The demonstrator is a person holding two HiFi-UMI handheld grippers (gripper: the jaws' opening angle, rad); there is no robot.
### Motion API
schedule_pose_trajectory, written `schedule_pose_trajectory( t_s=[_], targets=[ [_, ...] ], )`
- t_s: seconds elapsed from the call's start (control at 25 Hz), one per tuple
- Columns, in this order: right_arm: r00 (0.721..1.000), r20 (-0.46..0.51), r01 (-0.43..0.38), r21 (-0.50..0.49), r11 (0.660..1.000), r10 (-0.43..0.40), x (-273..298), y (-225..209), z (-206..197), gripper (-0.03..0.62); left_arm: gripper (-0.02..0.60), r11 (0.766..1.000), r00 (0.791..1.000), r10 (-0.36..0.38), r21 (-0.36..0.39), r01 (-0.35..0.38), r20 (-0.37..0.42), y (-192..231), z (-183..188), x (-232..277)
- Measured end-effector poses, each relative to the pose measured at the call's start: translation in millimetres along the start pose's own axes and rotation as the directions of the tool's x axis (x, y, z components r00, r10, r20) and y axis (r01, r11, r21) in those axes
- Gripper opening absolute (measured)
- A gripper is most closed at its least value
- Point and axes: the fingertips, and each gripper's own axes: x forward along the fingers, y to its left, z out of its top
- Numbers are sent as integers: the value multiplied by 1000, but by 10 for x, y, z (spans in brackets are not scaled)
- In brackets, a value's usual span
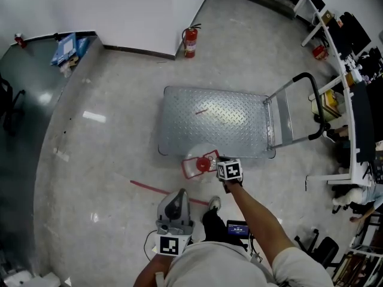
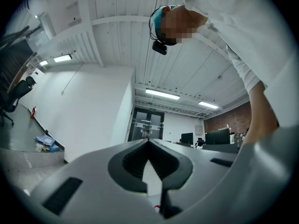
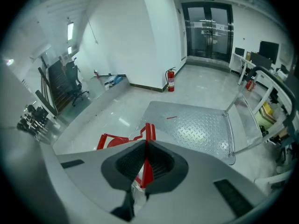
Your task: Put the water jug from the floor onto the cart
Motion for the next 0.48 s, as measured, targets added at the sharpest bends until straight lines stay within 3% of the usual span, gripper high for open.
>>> schedule_pose_trajectory(
  t_s=[0.48],
  targets=[
    [999,49,-19,5,1000,19,353,-93,860,21,3,1000,1000,7,10,-7,-14,152,-31,190]
  ],
)
